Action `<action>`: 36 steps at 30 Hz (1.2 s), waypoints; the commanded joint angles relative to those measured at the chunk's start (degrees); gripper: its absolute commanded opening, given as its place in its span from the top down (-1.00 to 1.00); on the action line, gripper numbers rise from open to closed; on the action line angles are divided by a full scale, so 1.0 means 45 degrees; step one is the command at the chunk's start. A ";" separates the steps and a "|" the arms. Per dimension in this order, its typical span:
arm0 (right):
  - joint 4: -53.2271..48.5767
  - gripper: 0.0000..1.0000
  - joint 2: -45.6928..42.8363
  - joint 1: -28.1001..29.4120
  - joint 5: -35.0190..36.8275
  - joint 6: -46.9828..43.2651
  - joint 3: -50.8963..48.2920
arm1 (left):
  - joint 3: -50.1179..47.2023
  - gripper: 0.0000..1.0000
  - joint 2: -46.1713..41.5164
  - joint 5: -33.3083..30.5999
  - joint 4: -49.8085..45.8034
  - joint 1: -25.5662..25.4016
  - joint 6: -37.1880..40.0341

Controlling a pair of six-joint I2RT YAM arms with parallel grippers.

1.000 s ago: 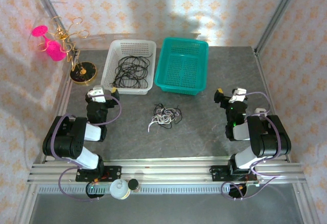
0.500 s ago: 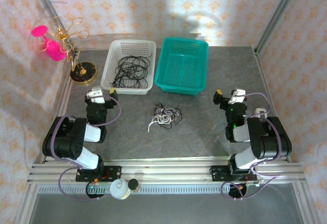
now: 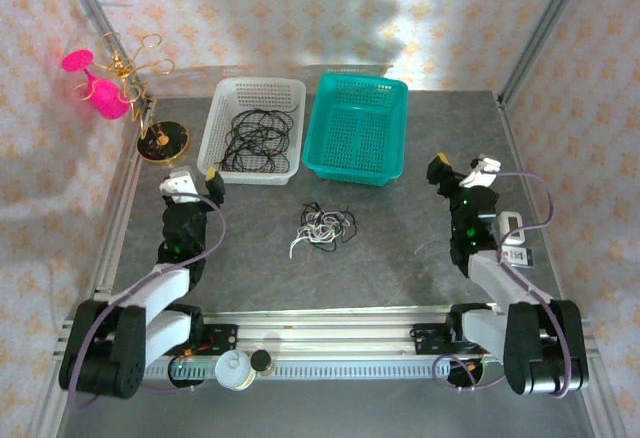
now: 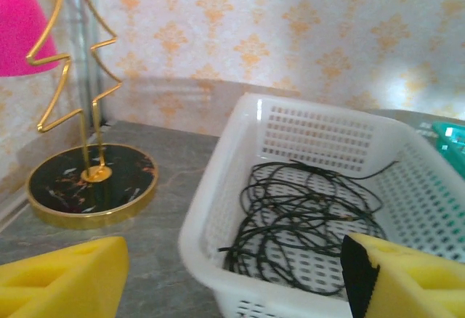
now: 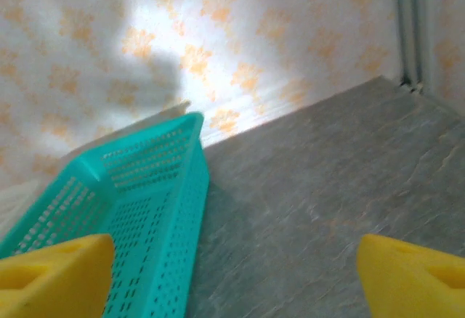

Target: Untangle the cables

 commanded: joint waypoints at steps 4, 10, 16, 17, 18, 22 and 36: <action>-0.5976 -0.28 0.0390 0.1204 -0.3311 0.2228 0.1843 | 0.0892 -0.46 -0.2144 0.1436 -0.5049 -0.0961 -0.1712; -0.9386 -0.19 -0.0396 0.3664 -0.3479 0.2598 0.2789 | 0.2257 -0.35 -0.1038 0.5904 -0.6895 -0.3467 -0.1681; -1.1121 0.15 0.1150 0.5407 -0.4579 0.3843 0.4629 | 0.3084 -0.26 0.0936 0.9170 -0.6867 -0.5696 -0.0370; -1.1308 0.23 0.1526 0.5604 -0.4605 0.3937 0.4969 | 0.3248 -0.23 0.1269 0.9296 -0.6845 -0.5860 -0.0167; -1.1340 0.25 0.1816 0.5869 -0.4606 0.3841 0.5234 | 0.3345 -0.20 0.1528 0.9391 -0.6780 -0.5975 0.0006; -1.1684 0.16 0.3087 0.6762 -0.3984 0.3368 0.6238 | 0.3390 -0.19 0.2164 0.9265 -0.6060 -0.6308 0.0366; -1.2108 0.47 0.5677 0.7925 -0.1739 0.2533 0.7655 | 0.3282 -0.19 0.2175 0.9206 -0.5878 -0.6420 0.0479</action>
